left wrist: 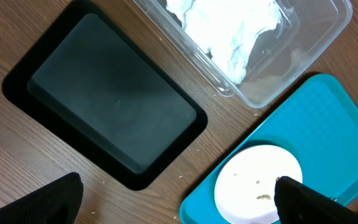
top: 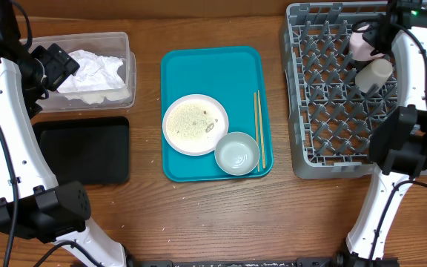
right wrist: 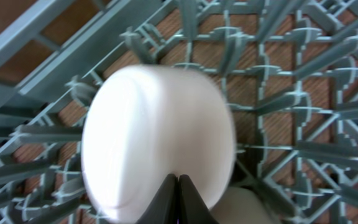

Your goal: Sort waste into correct bins and load items into the dishwasher

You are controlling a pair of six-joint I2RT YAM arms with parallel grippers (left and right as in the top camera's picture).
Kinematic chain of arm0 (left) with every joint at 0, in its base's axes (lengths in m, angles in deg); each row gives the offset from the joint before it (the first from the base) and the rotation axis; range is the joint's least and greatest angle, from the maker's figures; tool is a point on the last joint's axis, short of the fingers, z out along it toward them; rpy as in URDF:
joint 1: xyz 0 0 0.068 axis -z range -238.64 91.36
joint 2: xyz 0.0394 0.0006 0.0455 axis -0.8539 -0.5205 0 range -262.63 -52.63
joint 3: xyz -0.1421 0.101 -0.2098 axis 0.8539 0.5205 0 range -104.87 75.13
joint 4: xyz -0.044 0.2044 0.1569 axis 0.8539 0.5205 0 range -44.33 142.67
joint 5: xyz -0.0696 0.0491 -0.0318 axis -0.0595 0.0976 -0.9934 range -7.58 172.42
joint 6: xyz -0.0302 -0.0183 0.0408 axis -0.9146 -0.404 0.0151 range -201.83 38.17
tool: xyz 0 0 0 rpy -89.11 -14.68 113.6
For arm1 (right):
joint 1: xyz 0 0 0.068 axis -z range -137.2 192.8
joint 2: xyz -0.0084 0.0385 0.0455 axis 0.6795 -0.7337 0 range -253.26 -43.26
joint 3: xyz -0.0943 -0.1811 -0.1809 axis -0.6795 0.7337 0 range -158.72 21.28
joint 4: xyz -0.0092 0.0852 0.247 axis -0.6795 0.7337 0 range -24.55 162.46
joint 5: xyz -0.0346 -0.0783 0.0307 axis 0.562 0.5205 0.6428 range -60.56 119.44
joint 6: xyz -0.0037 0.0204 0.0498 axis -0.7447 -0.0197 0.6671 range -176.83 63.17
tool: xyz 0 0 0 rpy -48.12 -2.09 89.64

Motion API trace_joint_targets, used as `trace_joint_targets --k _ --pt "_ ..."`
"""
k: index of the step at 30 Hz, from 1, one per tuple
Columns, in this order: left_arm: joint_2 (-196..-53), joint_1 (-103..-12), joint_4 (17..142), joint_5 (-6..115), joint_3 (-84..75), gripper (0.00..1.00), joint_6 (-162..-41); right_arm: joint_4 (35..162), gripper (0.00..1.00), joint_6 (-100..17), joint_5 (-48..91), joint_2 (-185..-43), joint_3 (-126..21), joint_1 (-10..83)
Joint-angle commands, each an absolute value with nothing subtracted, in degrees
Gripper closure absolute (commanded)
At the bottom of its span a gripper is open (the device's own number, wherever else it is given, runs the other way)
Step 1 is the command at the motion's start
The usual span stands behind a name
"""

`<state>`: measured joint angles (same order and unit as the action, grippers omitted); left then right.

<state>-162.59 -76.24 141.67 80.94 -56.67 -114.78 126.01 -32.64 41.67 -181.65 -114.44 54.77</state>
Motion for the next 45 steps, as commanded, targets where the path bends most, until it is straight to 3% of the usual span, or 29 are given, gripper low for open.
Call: trace_joint_targets --k 1,10,19,31,45 --pt "-162.87 -75.87 141.59 81.10 -57.24 0.00 -115.46 127.08 0.96 -32.56 42.87 -181.72 -114.81 56.01" --pt "-162.87 -75.87 141.56 81.10 -57.24 0.00 -115.46 127.50 0.96 -28.80 41.39 -178.98 -114.98 55.73" --pt "-162.87 -75.87 141.56 81.10 -57.24 0.00 -115.46 119.52 0.96 -35.03 31.44 -177.26 -114.79 52.78" --pt "-162.87 -75.87 141.54 81.10 -57.24 0.00 -115.46 122.99 0.96 -34.55 41.12 -182.76 -114.74 53.28" --pt "-162.89 -75.87 141.54 81.10 -57.24 0.00 -115.46 130.18 0.96 -34.15 41.43 -182.74 -114.98 59.12"
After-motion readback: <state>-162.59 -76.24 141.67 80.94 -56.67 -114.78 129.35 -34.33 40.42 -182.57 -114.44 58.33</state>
